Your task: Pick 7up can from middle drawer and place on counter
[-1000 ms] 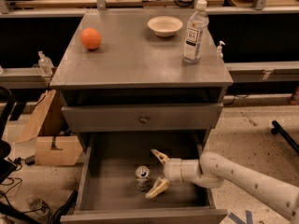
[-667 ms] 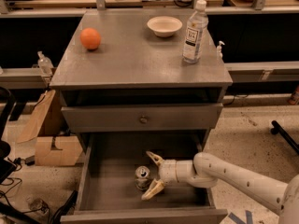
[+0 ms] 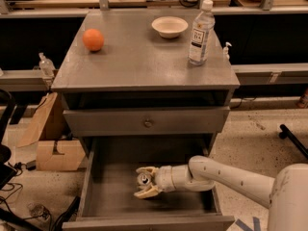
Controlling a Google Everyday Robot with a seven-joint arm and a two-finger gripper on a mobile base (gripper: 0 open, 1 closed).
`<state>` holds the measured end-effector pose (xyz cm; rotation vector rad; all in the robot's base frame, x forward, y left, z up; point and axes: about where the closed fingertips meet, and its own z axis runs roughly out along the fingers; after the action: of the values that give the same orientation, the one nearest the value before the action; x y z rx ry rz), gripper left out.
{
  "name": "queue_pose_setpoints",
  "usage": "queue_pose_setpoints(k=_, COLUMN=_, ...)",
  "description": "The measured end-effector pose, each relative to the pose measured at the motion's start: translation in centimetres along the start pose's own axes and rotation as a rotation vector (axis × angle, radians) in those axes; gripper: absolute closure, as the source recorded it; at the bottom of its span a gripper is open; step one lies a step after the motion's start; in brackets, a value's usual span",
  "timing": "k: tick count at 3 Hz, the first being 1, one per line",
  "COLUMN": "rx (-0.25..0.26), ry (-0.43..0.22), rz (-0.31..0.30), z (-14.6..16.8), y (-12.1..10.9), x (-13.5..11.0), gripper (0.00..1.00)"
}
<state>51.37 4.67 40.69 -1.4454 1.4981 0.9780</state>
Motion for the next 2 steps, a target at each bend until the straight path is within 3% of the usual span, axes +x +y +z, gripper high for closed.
queue_pose_setpoints(k=1, rx=0.022, ry=0.017, rz=0.029, z=-0.2, y=-0.1, x=-0.7, gripper=0.72)
queue_pose_setpoints(k=2, rx=0.138, ry=0.032, rz=0.078, z=-4.8, y=-0.5, x=-6.6, gripper=0.99)
